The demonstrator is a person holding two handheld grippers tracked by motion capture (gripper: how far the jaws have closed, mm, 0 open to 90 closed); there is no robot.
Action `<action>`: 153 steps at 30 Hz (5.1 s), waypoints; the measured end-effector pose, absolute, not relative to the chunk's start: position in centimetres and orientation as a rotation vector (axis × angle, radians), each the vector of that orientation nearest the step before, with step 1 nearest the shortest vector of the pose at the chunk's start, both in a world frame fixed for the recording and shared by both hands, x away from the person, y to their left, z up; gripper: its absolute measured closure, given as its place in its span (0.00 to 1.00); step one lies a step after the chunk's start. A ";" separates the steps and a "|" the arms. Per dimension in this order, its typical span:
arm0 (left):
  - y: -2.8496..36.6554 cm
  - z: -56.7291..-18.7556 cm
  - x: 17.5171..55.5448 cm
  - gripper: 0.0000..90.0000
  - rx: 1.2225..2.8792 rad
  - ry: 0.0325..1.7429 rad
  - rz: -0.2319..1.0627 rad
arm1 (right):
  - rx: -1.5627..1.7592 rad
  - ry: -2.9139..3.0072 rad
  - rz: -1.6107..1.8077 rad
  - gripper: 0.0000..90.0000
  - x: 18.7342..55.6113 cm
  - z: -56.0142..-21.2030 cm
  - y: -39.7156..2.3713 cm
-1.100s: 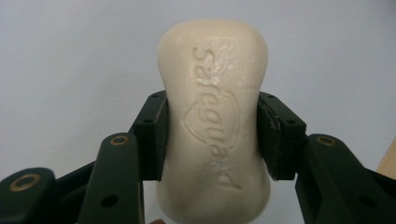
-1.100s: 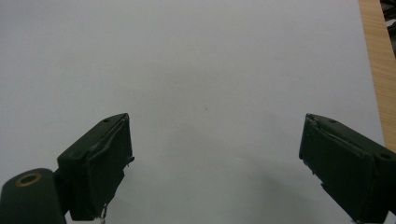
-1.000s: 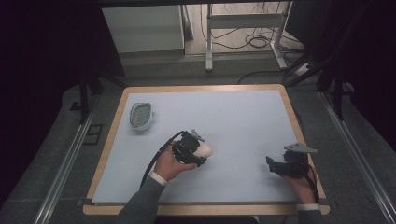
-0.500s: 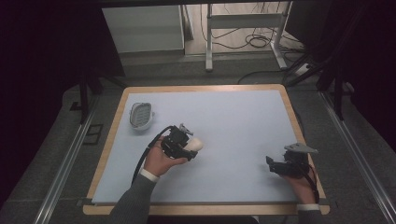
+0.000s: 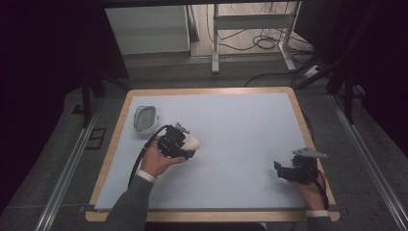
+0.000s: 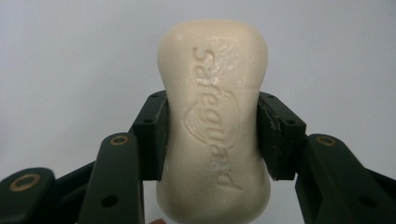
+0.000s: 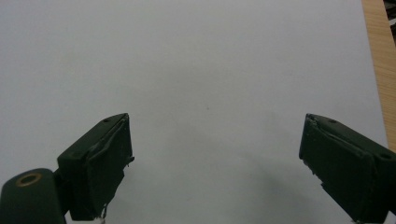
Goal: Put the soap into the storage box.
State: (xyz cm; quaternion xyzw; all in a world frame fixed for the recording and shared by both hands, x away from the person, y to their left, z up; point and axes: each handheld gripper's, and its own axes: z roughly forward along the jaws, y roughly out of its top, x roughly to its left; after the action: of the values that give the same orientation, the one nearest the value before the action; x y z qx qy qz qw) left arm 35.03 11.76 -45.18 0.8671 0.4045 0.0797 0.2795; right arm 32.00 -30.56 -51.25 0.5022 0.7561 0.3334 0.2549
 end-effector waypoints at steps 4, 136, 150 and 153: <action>12.3 -44.9 35.3 0.55 2.317 1.098 0.226 | 1.362 2.053 0.902 0.10 32.0 -51.3 -30.5; 25.3 -46.9 48.3 0.55 2.045 1.732 0.333 | 1.364 2.063 0.861 0.10 32.2 -51.9 -30.8; 24.3 -45.9 46.8 0.40 2.001 1.625 0.331 | 1.355 2.070 0.858 0.10 32.1 -51.9 -30.7; 23.7 -45.6 46.0 0.37 2.004 1.574 0.326 | 1.362 2.061 0.856 0.10 32.1 -51.9 -30.8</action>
State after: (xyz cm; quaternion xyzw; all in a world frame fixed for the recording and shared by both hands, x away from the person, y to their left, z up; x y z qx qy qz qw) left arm 45.97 23.65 -45.64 0.7484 0.5876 0.1219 0.2823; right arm 32.10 -30.83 -51.91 0.5028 0.7611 0.3163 0.2605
